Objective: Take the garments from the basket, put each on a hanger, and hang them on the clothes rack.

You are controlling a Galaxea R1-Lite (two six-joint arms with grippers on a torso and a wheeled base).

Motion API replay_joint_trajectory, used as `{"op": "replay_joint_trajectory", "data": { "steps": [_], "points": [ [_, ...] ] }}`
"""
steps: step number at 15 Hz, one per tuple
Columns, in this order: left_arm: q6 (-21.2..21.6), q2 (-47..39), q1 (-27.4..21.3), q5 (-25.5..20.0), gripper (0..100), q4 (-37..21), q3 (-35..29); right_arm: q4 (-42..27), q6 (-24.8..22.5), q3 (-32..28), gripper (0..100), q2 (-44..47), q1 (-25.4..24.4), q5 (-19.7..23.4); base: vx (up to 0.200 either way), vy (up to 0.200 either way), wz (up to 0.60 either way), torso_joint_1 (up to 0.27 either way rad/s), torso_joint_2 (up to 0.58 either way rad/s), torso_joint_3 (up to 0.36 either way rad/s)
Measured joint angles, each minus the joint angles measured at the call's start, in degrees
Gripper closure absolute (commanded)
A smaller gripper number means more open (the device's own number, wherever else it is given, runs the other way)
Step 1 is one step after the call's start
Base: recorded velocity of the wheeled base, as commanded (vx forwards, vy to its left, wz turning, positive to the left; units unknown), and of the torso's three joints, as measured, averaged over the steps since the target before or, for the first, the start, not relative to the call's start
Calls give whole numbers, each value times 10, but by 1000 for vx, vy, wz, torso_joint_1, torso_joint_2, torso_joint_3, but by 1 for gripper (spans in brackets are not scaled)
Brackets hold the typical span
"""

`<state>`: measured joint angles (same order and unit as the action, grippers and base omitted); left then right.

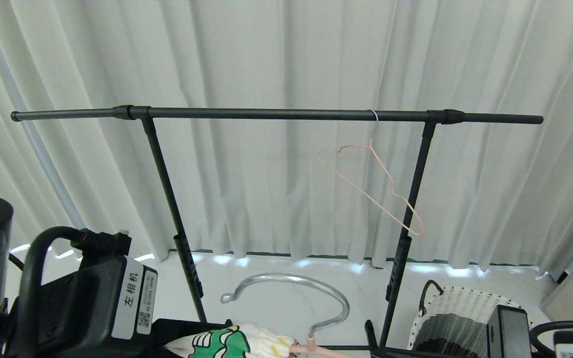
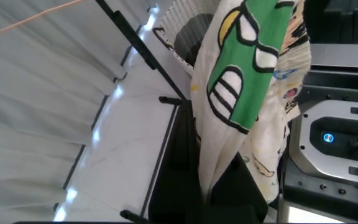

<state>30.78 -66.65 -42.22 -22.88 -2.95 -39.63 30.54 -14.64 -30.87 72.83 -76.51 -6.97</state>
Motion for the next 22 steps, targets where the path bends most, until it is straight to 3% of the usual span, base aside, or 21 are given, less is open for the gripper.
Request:
{"op": "replay_joint_trajectory", "data": {
  "steps": [1,8,12,15,17,18,22],
  "points": [
    [-1,0,0,-2,100,0,1,0,0,2,0,0,0,0,0,0,0,0,0,0],
    [1,6,26,3,100,6,33,-2,-1,30,0,-13,5,-62,0,0,0,0,0,0],
    [0,19,93,28,100,91,86,-2,15,70,0,-28,50,-63,0,0,0,0,0,0],
    [-53,33,122,39,100,97,104,-2,66,91,0,-30,73,-62,0,0,0,0,0,0],
    [-143,35,132,43,100,98,79,-2,123,94,0,-20,82,-62,0,0,0,0,0,0],
    [-165,36,135,55,100,98,64,-2,145,93,0,-12,84,-61,0,0,0,0,0,0],
    [-169,45,131,64,100,99,33,0,255,43,0,52,84,-60,0,0,0,0,0,0]
  ]
}}
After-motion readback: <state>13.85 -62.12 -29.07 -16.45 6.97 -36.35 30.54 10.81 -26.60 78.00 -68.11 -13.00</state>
